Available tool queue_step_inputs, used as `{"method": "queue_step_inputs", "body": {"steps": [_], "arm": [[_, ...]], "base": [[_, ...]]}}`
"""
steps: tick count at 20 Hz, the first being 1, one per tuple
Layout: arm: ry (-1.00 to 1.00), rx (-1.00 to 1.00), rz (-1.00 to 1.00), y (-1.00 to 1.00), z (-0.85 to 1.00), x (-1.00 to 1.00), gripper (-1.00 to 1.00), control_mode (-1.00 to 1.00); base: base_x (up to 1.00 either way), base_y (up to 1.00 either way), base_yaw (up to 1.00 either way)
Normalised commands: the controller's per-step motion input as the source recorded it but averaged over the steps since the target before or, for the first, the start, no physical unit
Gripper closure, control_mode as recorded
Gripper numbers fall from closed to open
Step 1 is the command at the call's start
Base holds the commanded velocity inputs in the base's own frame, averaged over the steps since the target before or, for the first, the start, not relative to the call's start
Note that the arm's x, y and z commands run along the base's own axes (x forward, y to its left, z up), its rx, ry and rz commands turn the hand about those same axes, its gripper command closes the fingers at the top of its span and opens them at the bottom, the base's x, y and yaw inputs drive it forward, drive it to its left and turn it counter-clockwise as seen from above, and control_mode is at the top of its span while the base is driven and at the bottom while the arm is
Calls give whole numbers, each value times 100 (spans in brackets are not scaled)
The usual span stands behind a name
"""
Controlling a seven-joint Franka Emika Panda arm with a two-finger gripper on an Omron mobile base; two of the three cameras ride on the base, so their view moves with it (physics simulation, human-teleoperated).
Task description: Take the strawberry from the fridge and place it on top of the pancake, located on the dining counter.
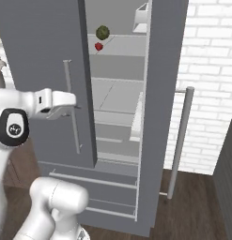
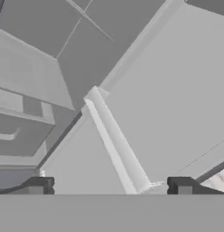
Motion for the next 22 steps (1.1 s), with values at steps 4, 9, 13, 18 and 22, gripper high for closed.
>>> {"method": "queue_step_inputs", "body": {"steps": [4,9,13,18,22], "arm": [[0,34,0,57,-25,41,-100,-100],[0,32,1,39,-10,43,-100,-100],[8,19,5,39,0,39,-100,-100],[1,11,7,34,0,20,-100,-100],[-20,0,12,24,-3,13,-100,-100]], "base": [[0,0,0],[0,0,0],[0,0,0],[0,0,0],[0,0,0]]}}
